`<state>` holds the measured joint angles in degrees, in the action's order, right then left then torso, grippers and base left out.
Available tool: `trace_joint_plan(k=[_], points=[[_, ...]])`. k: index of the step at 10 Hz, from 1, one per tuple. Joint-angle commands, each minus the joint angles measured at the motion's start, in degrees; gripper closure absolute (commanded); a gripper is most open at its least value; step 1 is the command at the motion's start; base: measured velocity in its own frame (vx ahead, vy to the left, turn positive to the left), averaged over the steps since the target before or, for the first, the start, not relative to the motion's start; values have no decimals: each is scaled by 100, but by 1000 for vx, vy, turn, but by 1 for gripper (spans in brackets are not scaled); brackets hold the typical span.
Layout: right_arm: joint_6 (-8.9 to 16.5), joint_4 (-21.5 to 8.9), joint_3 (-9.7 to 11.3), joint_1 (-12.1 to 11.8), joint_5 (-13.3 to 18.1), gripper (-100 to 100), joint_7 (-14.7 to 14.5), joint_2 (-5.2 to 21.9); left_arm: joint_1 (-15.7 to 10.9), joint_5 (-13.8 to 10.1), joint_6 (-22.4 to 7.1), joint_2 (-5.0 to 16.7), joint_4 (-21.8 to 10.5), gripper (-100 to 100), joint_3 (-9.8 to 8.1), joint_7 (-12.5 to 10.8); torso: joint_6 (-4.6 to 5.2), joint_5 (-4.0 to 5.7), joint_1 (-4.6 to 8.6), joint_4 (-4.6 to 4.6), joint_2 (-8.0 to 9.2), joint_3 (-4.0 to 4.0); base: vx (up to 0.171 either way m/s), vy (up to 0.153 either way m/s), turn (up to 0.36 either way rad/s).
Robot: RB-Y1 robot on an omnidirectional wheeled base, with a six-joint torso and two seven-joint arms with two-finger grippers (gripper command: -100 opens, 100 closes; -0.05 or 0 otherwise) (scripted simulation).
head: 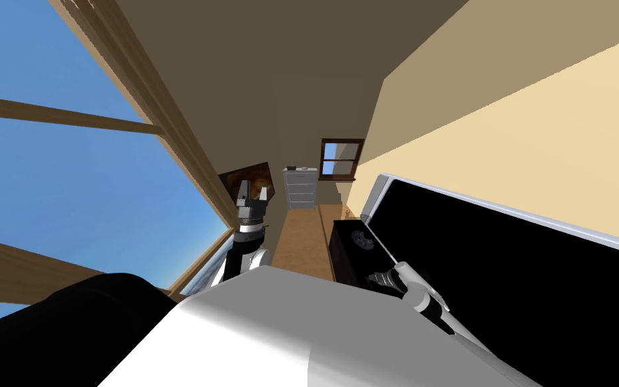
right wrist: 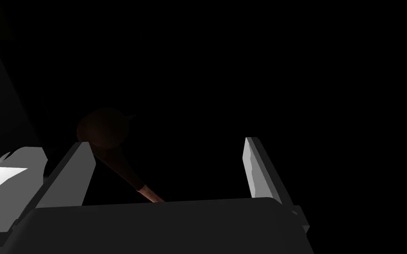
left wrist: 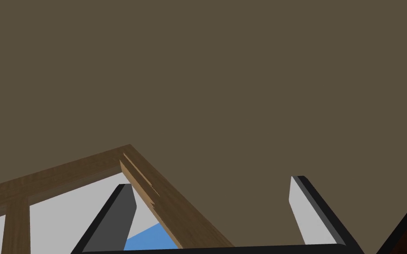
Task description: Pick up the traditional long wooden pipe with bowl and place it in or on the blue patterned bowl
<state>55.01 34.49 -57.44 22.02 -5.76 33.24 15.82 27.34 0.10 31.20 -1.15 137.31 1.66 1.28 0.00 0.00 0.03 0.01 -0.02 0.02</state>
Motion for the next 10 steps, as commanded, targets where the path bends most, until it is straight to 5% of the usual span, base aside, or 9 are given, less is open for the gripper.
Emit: trace_joint_plan(k=[1, 6, 7, 8, 10], points=[[223, -238, -111, 90, -21, -100, 99, 19, 0, 0, 0, 0, 0, 0, 0, 0, 0, 0, 0, 0, 0, 0, 14, -2, -39], [392, -513, -219, 158, -51, -100, 186, -25, 0, 0, 0, 0, 0, 0, 0, 0, 0, -1, 0, -1, 3, -2, 5, -2, -14], [398, -531, -221, 163, -53, 0, 191, -22, 0, 0, 0, 0, 0, 0, 0, 0, 0, -1, 0, -1, 4, -3, 0, 0, 0], [205, -604, -160, 81, -113, -100, 144, -120, 0, 0, 0, 0, 0, 0, 0, 0, 0, -1, -1, -1, 5, -3, 40, -18, -46], [61, -661, -114, 21, -158, -100, 109, -194, 0, 0, 0, 0, 0, 0, 0, 0, 1, -1, -5, 1, -1, 1, 12, 13, -39]])
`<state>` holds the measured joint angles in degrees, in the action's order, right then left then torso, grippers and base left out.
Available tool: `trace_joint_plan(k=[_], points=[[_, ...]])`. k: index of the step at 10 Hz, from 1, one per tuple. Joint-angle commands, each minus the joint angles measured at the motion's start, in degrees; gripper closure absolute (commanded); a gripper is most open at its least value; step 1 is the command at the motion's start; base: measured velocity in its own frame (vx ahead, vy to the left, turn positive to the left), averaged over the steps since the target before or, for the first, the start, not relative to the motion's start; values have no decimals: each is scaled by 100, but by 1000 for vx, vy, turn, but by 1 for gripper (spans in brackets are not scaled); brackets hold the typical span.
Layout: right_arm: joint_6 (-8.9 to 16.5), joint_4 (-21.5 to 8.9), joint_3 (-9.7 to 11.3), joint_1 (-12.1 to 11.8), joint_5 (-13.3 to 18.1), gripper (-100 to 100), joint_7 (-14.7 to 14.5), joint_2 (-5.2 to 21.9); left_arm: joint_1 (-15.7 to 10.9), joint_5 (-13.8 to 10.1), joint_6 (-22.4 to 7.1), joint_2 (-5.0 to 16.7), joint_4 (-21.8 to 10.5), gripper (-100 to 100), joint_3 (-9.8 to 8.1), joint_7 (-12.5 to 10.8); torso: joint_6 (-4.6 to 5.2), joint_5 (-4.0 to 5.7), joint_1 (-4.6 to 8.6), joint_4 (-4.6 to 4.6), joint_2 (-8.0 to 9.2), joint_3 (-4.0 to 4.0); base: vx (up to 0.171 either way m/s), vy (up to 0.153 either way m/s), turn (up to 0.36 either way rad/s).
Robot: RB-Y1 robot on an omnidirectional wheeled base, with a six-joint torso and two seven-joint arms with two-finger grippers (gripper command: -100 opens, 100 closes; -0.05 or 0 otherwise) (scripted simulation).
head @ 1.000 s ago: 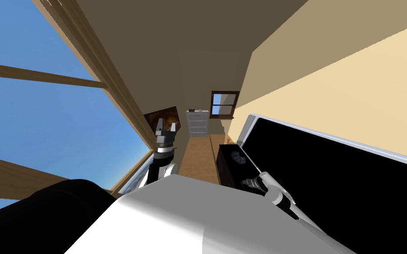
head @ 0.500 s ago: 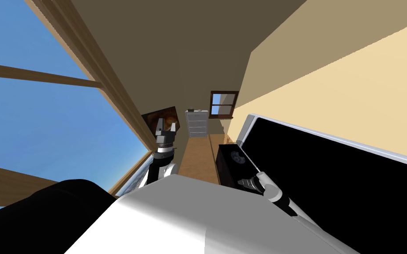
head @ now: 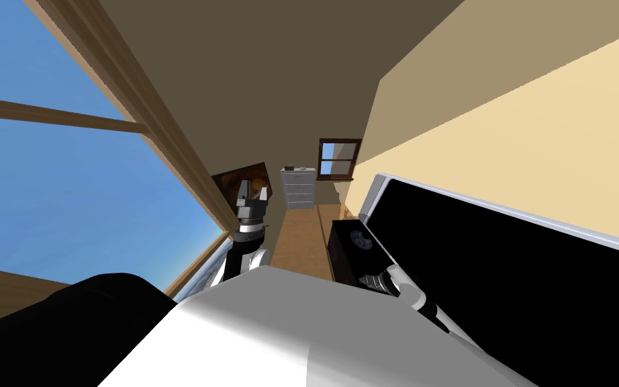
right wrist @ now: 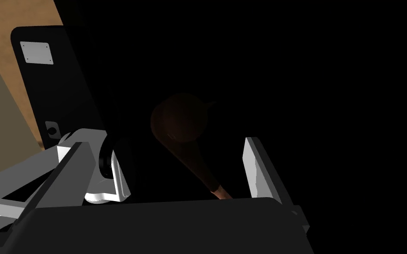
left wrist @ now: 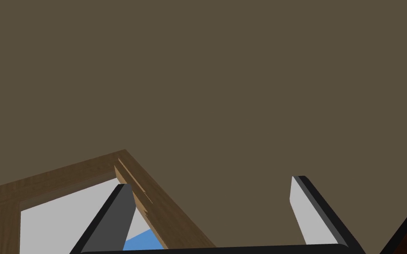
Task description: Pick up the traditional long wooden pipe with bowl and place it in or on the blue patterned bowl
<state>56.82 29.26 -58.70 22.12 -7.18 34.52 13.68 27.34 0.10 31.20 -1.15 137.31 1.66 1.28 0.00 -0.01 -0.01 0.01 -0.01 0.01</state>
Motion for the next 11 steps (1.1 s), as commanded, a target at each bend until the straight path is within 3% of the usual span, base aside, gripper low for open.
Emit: trace_joint_plan(k=[1, 2, 4, 5, 9, 10, 11], points=[[-167, -157, 27, -10, -31, -100, -31, -4, 0, 0, 0, 0, 0, 0, 0, 0, 0, 0, 0, 0, 0, 0, 0, 0, 0], [-263, -195, 58, -50, -61, -100, -54, -53, 0, 0, 0, 0, 0, 0, 0, 0, 0, 1, 3, -1, 3, -2, 9, 9, -30], [-213, -136, 56, -54, -50, -100, -38, -71, 0, 0, 0, 0, 0, 0, 0, 0, 0, 0, 1, -1, 1, -1, 4, 4, -14], [-232, -150, 57, -53, -52, 100, -42, -68, 0, 0, 0, 0, 0, 0, 0, 0, 0, 0, 3, -1, 2, -2, 0, 0, 0], [-230, -148, 66, -48, -46, 100, -59, -70, 0, 0, 0, 0, 0, 0, 0, 0, 9, 1, 4, 1, 2, -1, 0, 2, 7], [-230, -148, 67, -47, -46, 0, -60, -71, 0, 0, 0, 0, 0, 0, 0, 0, 9, 2, 5, 1, 2, 0, 0, 0, 0], [-71, -119, -3, 31, -1, 100, -7, 45, 0, 0, 0, 0, 0, 0, 0, 0, 10, 2, 5, 1, 2, 0, 13, -27, 45]])
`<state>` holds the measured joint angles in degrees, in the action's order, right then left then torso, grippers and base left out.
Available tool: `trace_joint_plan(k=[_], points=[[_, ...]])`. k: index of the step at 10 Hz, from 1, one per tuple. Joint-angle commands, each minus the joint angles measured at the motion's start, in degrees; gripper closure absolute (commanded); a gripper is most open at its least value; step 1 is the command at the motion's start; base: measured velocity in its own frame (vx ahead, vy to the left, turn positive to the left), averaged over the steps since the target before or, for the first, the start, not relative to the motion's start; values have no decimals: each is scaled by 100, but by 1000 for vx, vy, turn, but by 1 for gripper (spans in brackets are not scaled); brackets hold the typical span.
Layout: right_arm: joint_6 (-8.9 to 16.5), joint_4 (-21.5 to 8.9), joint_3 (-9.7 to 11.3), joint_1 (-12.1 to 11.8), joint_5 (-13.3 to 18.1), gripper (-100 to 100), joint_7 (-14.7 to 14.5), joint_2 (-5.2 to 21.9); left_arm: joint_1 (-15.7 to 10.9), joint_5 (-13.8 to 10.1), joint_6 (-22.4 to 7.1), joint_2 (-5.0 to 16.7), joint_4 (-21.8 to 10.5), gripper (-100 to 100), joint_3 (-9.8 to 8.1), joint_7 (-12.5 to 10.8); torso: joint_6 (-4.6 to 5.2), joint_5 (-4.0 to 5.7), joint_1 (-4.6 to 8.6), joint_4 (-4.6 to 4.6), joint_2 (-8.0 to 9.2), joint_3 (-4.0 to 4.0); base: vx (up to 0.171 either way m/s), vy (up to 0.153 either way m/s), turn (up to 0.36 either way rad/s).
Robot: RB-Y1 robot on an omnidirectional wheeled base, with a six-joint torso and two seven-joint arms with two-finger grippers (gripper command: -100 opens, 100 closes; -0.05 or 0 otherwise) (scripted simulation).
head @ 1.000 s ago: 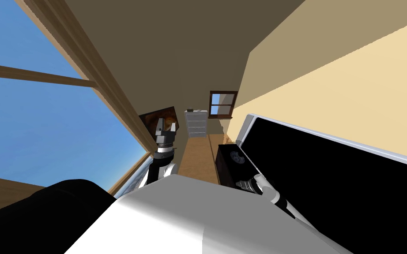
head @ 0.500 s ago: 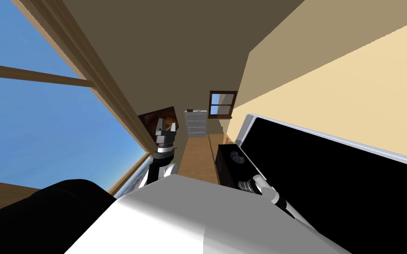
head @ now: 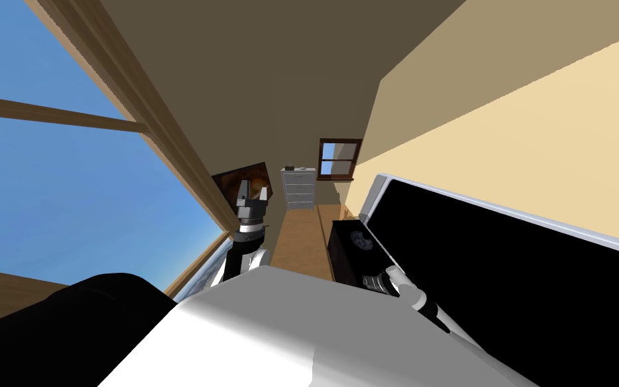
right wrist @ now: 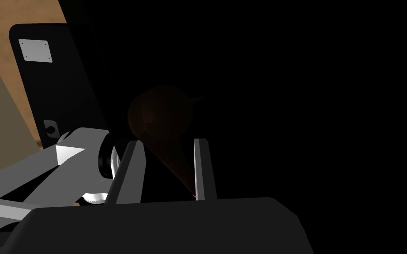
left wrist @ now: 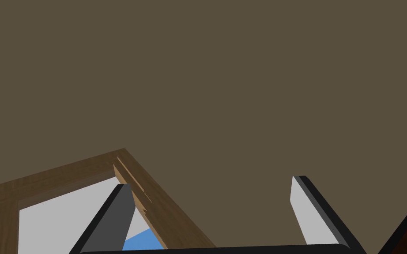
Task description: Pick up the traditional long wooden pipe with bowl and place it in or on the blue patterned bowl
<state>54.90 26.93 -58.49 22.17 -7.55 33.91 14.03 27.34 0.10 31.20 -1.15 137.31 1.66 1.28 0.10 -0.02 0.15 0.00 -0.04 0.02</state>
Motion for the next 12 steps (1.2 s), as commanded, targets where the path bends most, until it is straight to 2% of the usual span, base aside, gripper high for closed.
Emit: trace_joint_plan(k=[1, 3, 4, 5, 6, 7, 8, 9, 10, 11, 12], points=[[169, 133, -39, 46, 51, 100, 65, 35, 0, 0, 0, 0, 0, 0, 0, 0, 0, 0, 0, 0, 0, 0, -12, -9, 39], [409, 228, -116, 147, 127, 100, 123, 157, 0, 0, 0, 0, 0, 0, 0, 0, 1, 0, -7, 0, 7, -4, -20, -6, 38], [395, 324, -83, 92, 110, 100, 116, 72, 0, 0, 0, 0, 0, 0, 0, 0, 2, 0, -9, -1, 13, -6, -14, -1, 6], [410, 317, -87, 105, 114, 0, 120, 90, 0, 0, 0, 0, 0, 0, 0, 0, 4, 4, -11, 2, 11, -4, 0, 0, 0], [595, 479, -247, 231, 145, 100, 255, 247, 0, 0, 0, 0, 0, 0, 0, 0, 4, 3, -10, 3, 7, -2, 58, 58, 69], [636, 505, -280, 255, 150, 100, 282, 268, 0, 0, 0, -1, 0, 0, 1, 0, -3, -3, -29, -2, -16, 6, 89, 63, 53], [636, 396, -280, 255, 150, 100, 282, 268, 1, 0, 0, -1, 0, 0, 0, 0, -4, -4, -32, 0, -31, 15, 69, 28, 16], [636, 505, -280, 255, 150, 100, 282, 268, 1, 0, 0, 0, 0, 0, 0, 0, 3, 4, -26, 8, -25, 15, 32, 10, -7], [825, 620, -429, 364, 169, 100, 406, 356, 1, 0, 0, 0, 0, 0, 0, 0, 6, 4, -16, 6, -13, 9, 62, 6, 38], [877, 651, -471, 394, 174, 100, 440, 380, 1, 0, 0, 0, 0, 0, 0, 0, 3, 1, -13, 1, -21, 10, 83, 2, 43], [1041, 750, -601, 489, 190, 100, 548, 456, 1, 0, 0, 0, 0, 0, 0, 0, 2, 3, -11, 3, -28, 14, 128, -6, 54]])
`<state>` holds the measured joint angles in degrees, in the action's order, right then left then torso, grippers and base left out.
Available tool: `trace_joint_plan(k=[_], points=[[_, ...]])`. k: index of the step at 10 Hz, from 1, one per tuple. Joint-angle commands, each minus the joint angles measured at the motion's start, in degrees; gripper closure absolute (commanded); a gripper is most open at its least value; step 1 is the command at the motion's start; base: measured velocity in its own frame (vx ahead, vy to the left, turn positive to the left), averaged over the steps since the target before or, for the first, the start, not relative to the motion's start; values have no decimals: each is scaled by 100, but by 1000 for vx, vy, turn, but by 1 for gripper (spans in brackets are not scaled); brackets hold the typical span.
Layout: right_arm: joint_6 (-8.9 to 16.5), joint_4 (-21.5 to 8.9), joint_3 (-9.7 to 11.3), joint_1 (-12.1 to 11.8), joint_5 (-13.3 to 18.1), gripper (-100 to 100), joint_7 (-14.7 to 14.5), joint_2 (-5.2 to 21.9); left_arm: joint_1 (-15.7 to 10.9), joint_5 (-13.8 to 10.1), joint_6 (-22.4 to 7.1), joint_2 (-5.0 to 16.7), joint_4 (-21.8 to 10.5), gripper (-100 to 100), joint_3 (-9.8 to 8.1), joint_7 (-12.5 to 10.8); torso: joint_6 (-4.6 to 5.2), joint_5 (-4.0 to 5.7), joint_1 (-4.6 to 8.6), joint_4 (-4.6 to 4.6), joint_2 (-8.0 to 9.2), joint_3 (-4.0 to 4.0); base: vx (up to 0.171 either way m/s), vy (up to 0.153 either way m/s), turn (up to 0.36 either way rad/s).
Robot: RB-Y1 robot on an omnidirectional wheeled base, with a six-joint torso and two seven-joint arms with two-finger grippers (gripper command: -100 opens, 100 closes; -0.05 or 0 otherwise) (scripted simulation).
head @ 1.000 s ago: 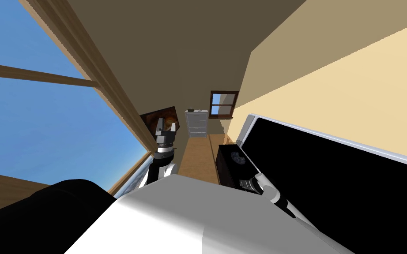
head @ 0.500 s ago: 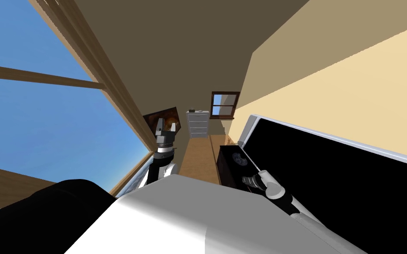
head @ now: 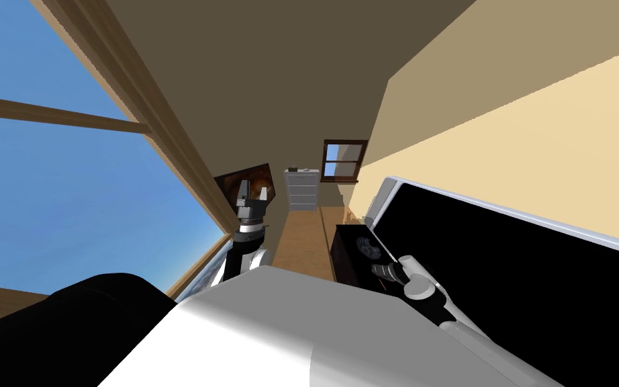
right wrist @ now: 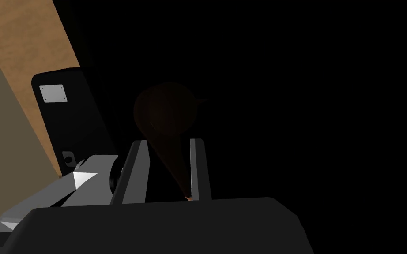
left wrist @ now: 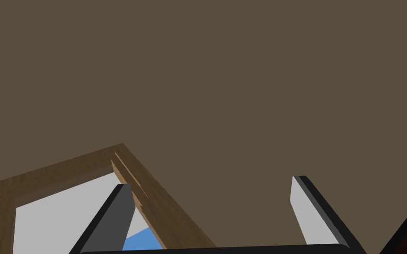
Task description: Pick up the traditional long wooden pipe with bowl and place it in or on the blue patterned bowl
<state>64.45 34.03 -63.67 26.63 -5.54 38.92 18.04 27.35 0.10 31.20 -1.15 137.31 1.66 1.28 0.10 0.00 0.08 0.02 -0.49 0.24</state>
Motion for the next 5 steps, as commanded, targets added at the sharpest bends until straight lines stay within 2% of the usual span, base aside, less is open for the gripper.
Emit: trace_joint_plan(k=[1, 3, 5], points=[[198, 109, -171, 109, 2, 100, 120, 110, 0, 0, 0, 0, 0, 0, 0, 0, 0, 0, 0, 0, 0, 0, 140, 0, 57], [198, 109, -171, 109, 2, 100, 120, 110, 0, 0, 0, 0, 0, 0, 0, 0, 7, 6, -3, 7, 9, 0, 58, 10, 6], [468, 289, -384, 275, 38, 100, 303, 261, -1, 0, 0, 0, 0, 0, 0, 0, 10, 4, -6, 1, 38, -17, 55, 16, 40]])
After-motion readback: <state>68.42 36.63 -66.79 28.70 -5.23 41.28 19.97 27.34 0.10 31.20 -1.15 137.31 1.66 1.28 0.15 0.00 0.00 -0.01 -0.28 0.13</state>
